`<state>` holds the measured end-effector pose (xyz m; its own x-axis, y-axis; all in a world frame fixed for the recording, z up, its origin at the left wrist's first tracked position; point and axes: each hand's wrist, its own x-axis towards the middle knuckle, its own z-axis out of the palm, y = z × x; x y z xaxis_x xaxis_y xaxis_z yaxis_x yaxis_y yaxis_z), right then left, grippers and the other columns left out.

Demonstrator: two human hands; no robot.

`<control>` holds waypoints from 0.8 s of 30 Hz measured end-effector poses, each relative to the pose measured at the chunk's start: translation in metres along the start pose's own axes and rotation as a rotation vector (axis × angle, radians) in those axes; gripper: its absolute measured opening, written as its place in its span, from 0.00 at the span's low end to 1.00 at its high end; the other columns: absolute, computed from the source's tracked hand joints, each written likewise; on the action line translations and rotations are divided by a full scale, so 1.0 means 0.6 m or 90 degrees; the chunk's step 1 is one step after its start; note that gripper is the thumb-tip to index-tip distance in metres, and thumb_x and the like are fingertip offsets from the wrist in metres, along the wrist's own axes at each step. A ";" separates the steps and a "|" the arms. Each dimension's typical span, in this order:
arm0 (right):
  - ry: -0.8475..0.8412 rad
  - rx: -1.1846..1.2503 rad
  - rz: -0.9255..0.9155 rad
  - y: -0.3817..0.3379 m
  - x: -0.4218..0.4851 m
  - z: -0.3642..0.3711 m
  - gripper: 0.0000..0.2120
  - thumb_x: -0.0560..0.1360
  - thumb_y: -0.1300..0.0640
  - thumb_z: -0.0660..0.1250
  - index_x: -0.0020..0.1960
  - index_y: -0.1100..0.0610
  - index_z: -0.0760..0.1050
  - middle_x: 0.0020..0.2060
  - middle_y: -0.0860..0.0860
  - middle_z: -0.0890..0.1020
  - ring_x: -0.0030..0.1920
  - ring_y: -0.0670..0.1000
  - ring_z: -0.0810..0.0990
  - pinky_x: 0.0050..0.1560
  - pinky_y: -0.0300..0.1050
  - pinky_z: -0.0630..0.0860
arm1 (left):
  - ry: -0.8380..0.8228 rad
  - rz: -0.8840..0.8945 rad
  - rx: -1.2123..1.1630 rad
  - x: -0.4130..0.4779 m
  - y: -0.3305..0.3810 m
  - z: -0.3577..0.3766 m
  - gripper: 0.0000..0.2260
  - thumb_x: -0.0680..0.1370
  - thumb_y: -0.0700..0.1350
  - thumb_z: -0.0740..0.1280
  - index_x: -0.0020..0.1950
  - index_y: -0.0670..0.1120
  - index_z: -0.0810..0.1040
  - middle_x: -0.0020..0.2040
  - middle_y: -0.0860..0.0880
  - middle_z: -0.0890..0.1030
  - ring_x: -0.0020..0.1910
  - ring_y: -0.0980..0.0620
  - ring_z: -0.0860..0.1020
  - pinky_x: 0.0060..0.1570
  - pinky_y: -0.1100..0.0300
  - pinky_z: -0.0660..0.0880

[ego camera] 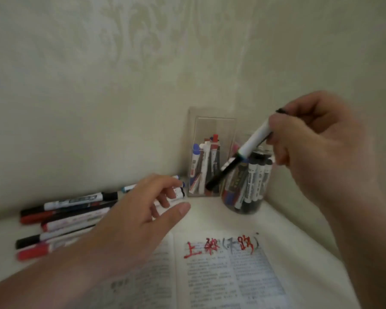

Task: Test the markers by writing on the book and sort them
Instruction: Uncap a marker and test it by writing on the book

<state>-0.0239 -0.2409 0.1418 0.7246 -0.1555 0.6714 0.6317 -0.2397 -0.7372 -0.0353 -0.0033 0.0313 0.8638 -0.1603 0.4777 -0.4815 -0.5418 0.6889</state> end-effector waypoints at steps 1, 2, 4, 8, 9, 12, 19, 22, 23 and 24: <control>-0.075 -0.019 0.068 0.011 -0.023 0.017 0.09 0.74 0.60 0.72 0.37 0.51 0.77 0.26 0.55 0.79 0.23 0.52 0.75 0.22 0.41 0.69 | -0.023 -0.006 0.005 -0.006 0.000 0.002 0.15 0.74 0.68 0.64 0.59 0.68 0.72 0.54 0.63 0.76 0.51 0.59 0.77 0.46 0.71 0.71; -0.134 -0.023 0.126 0.024 -0.045 0.032 0.09 0.75 0.62 0.72 0.38 0.54 0.77 0.26 0.57 0.80 0.22 0.52 0.76 0.21 0.40 0.68 | -0.048 -0.012 0.003 -0.011 -0.004 0.005 0.15 0.74 0.69 0.61 0.59 0.69 0.71 0.55 0.64 0.75 0.53 0.61 0.77 0.47 0.70 0.72; -0.171 0.018 0.192 0.052 -0.083 0.056 0.07 0.76 0.64 0.72 0.40 0.58 0.76 0.29 0.59 0.82 0.23 0.52 0.78 0.22 0.38 0.69 | -0.100 -0.034 -0.037 -0.018 -0.011 0.013 0.12 0.76 0.69 0.59 0.55 0.69 0.73 0.52 0.63 0.79 0.50 0.59 0.79 0.47 0.65 0.75; -0.139 0.109 0.237 0.097 -0.125 0.067 0.06 0.77 0.64 0.70 0.43 0.60 0.75 0.31 0.58 0.83 0.22 0.47 0.77 0.24 0.33 0.69 | -0.137 -0.055 0.010 -0.021 -0.025 0.026 0.12 0.76 0.67 0.52 0.53 0.68 0.72 0.45 0.59 0.80 0.43 0.57 0.79 0.42 0.61 0.76; -0.124 0.129 0.235 0.103 -0.128 0.066 0.05 0.78 0.65 0.69 0.44 0.61 0.75 0.32 0.60 0.83 0.22 0.47 0.76 0.24 0.33 0.69 | -0.137 -0.056 0.029 -0.020 -0.024 0.026 0.14 0.74 0.67 0.51 0.55 0.68 0.70 0.46 0.59 0.79 0.43 0.58 0.77 0.42 0.62 0.74; -0.107 0.160 0.230 0.111 -0.131 0.065 0.05 0.78 0.66 0.69 0.45 0.60 0.74 0.34 0.62 0.81 0.25 0.49 0.77 0.26 0.34 0.70 | -0.168 -0.058 0.053 -0.019 -0.020 0.032 0.15 0.75 0.66 0.49 0.54 0.64 0.70 0.48 0.59 0.77 0.46 0.58 0.76 0.46 0.64 0.71; -0.341 0.170 0.271 0.125 -0.163 0.087 0.06 0.73 0.55 0.71 0.46 0.58 0.79 0.30 0.51 0.80 0.27 0.48 0.77 0.27 0.35 0.73 | -0.213 0.040 0.042 -0.027 -0.023 0.030 0.08 0.83 0.56 0.54 0.56 0.59 0.72 0.46 0.65 0.78 0.46 0.65 0.77 0.45 0.73 0.70; -0.342 0.225 0.264 0.127 -0.167 0.087 0.08 0.72 0.57 0.70 0.48 0.61 0.79 0.30 0.52 0.80 0.28 0.48 0.78 0.26 0.34 0.73 | -0.210 0.065 0.035 -0.029 -0.020 0.025 0.06 0.83 0.55 0.56 0.56 0.65 0.70 0.43 0.71 0.77 0.43 0.69 0.77 0.42 0.76 0.69; -0.345 0.246 0.259 0.126 -0.168 0.086 0.08 0.72 0.58 0.70 0.47 0.62 0.78 0.30 0.53 0.80 0.29 0.48 0.78 0.26 0.34 0.73 | -0.209 0.071 0.030 -0.029 -0.018 0.023 0.06 0.82 0.55 0.57 0.55 0.66 0.70 0.42 0.72 0.76 0.42 0.70 0.77 0.41 0.77 0.68; -0.349 0.252 0.247 0.125 -0.167 0.085 0.07 0.73 0.58 0.72 0.47 0.62 0.79 0.30 0.54 0.81 0.29 0.49 0.79 0.27 0.34 0.74 | -0.211 0.070 0.027 -0.029 -0.017 0.022 0.05 0.81 0.57 0.57 0.55 0.67 0.70 0.40 0.71 0.77 0.39 0.69 0.77 0.39 0.77 0.68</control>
<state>-0.0349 -0.1943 0.0154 0.8812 0.3628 0.3030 0.2818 0.1113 -0.9530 -0.0435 -0.0060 0.0088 0.8121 -0.4744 0.3398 -0.5732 -0.5393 0.6169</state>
